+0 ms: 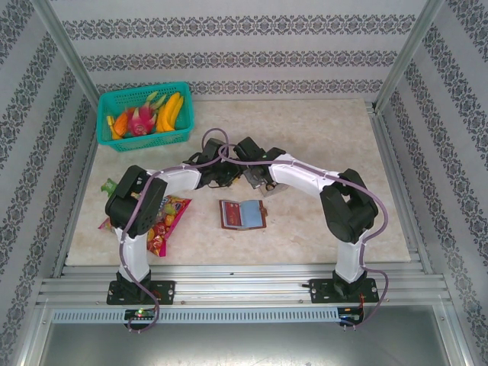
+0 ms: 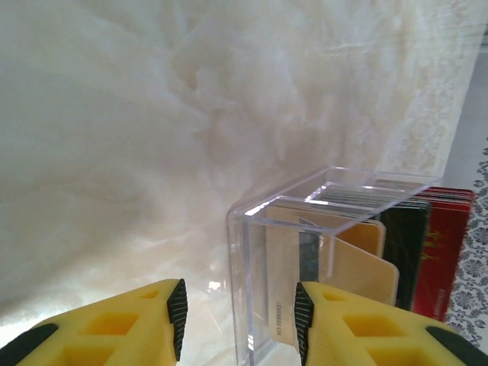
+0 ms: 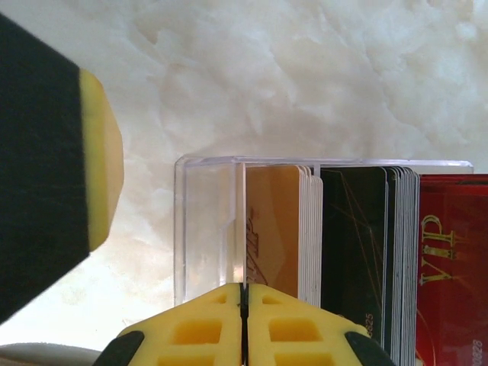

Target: Put the credit cards into the card holder

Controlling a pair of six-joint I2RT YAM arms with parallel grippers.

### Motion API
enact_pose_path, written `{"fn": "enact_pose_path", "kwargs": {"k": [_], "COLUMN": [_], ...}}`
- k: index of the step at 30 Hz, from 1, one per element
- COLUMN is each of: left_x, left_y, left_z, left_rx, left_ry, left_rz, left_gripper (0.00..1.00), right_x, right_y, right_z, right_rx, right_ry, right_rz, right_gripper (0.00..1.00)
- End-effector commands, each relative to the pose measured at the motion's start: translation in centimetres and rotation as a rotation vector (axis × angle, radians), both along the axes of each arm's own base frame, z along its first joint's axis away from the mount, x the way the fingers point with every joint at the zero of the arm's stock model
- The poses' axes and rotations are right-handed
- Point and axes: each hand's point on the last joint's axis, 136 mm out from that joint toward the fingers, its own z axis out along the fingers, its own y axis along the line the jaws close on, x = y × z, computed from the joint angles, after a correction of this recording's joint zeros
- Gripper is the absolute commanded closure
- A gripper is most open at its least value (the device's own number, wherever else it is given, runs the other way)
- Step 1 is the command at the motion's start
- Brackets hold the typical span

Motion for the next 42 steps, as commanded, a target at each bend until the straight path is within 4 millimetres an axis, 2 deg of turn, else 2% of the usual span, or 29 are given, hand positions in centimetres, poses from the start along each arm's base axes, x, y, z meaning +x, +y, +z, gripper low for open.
{"fn": "enact_pose_path", "kwargs": {"k": [1, 8, 11, 12, 15, 18, 25, 29, 32, 36, 42], "left_x": [-0.4, -0.7, -1.0, -1.1, -1.8, -2.5, -5.1, -5.9, -6.1, -5.8, -5.5], "left_y": [0.7, 1.0, 1.0, 1.1, 2.3, 2.8, -0.4, -1.7, -2.2, -2.8, -3.2], "left_z": [1.4, 2.1, 2.6, 3.1, 5.1, 7.1, 11.7, 13.8, 15.1, 16.0, 16.2], "left_rx": [0.036, 0.042, 0.044, 0.045, 0.069, 0.052, -0.2, -0.332, -0.39, -0.441, -0.489], "left_ry": [-0.039, -0.051, -0.066, -0.08, -0.156, -0.222, -0.314, -0.33, -0.339, -0.353, -0.343], "left_rz": [-0.008, -0.01, -0.023, -0.028, -0.008, -0.025, -0.192, -0.233, -0.254, -0.264, -0.255], "left_gripper": [0.55, 0.55, 0.54, 0.51, 0.4, 0.38, 0.32, 0.31, 0.32, 0.38, 0.6], "right_x": [-0.7, -1.2, -1.4, -1.6, -1.8, -2.2, -3.3, -3.5, -3.5, -3.5, -3.6], "right_y": [-0.6, 0.0, 0.1, 0.1, -0.2, -0.5, 0.0, 0.4, 0.3, 0.2, 0.4], "right_z": [1.0, 1.4, 3.3, 4.1, 6.3, 8.4, 12.1, 14.2, 15.2, 15.4, 14.5], "right_rx": [0.001, 0.127, 0.226, 0.273, 0.425, 0.579, 1.07, 1.276, 1.371, 1.42, 1.463], "right_ry": [0.002, 0.058, 0.058, 0.063, 0.055, 0.05, 0.14, 0.2, 0.228, 0.263, 0.322], "right_rz": [-0.006, -0.034, -0.071, -0.092, -0.149, -0.175, -0.224, -0.218, -0.219, -0.213, -0.222], "right_gripper": [0.92, 0.97, 0.97, 0.97, 0.97, 0.97, 0.97, 0.97, 0.97, 0.97, 0.96]}}
